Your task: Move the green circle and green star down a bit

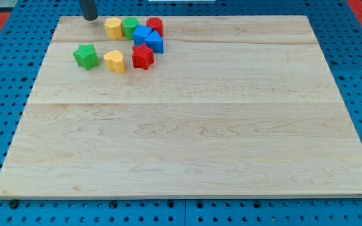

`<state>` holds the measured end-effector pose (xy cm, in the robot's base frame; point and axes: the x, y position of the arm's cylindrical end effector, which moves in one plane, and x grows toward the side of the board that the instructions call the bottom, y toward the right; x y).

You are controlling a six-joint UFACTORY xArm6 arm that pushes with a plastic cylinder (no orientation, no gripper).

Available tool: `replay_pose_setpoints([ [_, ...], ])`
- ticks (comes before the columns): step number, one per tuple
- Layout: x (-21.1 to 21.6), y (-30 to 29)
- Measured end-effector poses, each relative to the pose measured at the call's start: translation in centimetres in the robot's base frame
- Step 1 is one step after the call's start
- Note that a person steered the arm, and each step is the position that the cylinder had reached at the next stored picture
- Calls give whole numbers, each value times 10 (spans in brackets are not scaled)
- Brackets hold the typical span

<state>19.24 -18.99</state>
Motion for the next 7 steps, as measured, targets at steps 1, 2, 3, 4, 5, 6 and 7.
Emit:
replay_pose_setpoints([
  [1, 4, 47],
  [2, 0, 62],
  [3, 0, 75],
  [4, 0, 75],
  [5, 0, 75],
  [6, 0, 76],
  [7, 0, 110],
])
